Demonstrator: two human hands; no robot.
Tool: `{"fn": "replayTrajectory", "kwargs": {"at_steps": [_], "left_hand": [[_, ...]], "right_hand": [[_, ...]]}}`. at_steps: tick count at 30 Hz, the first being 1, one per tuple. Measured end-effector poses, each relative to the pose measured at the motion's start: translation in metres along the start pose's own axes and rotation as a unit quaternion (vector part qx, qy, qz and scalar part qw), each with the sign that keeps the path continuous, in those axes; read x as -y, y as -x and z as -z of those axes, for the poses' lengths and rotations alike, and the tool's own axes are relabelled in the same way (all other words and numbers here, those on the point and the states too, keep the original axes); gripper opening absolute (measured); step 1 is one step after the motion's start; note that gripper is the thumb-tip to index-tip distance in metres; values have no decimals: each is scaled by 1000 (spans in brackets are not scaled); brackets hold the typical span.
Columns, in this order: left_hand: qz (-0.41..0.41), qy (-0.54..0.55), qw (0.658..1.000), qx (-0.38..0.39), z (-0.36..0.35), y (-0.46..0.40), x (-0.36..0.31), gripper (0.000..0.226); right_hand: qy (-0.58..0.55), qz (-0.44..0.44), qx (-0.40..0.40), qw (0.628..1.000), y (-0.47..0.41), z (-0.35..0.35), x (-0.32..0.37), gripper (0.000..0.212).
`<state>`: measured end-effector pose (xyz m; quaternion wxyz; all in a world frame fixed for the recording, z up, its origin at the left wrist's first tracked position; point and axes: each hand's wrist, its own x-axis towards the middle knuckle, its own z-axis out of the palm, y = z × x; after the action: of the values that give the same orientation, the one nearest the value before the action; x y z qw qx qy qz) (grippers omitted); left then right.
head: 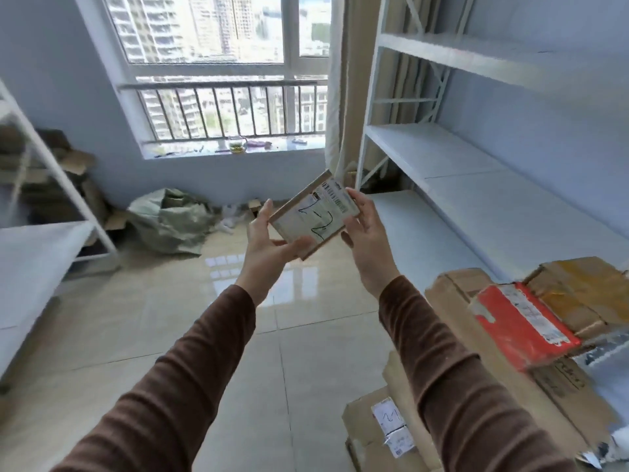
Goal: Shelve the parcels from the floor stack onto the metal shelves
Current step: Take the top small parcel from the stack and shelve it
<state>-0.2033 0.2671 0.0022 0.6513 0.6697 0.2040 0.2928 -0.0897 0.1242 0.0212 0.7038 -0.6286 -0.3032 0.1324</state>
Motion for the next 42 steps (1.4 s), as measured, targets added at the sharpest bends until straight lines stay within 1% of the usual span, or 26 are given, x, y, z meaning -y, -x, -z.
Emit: {"fn": "replayTrajectory", "kwargs": {"at_steps": [3,6,9,11,14,16,20,23,26,28,32,33,37,42], "left_hand": [[25,41,999,-15,90,9,-7,94],[30,36,999,-22,189,25,-21,83],[22,30,998,-51,281,48,-37,66],[16,39,995,-91,333,64,-45,66],[0,49,982,-185,402,85,-50,68],[-16,52,968,-243,444,98,-49,69],[-40,43,940,-337,516,123,-46,71],[-42,37,915,-400,568,139,-46,70],[-22,-7,890,-456,615,158,-51,65],[-5,-42,873,-487,646,173,-57,62],[19,-122,836,-534,702,207,-67,65],[26,-141,824,-548,715,216,-68,63],[28,-188,777,-600,764,245,-71,59],[54,-226,744,-627,828,283,-69,60]], "right_hand": [[-38,0,71,997,-4,-85,7,33],[-55,8,127,990,-3,-183,11,33],[-79,20,172,982,4,-283,14,35],[-114,18,186,976,11,-348,15,40],[-162,-21,214,963,31,-435,15,54],[-165,-50,256,951,44,-487,11,54],[-162,-79,368,912,66,-583,1,40],[-166,-70,434,882,76,-648,2,40],[-161,-59,488,856,85,-708,4,38],[-156,-42,513,843,92,-746,8,38],[-137,-23,559,817,112,-819,13,57],[-136,-24,569,811,119,-836,12,58],[-139,4,604,785,151,-900,18,50],[-129,33,638,759,192,-973,23,47]]}}
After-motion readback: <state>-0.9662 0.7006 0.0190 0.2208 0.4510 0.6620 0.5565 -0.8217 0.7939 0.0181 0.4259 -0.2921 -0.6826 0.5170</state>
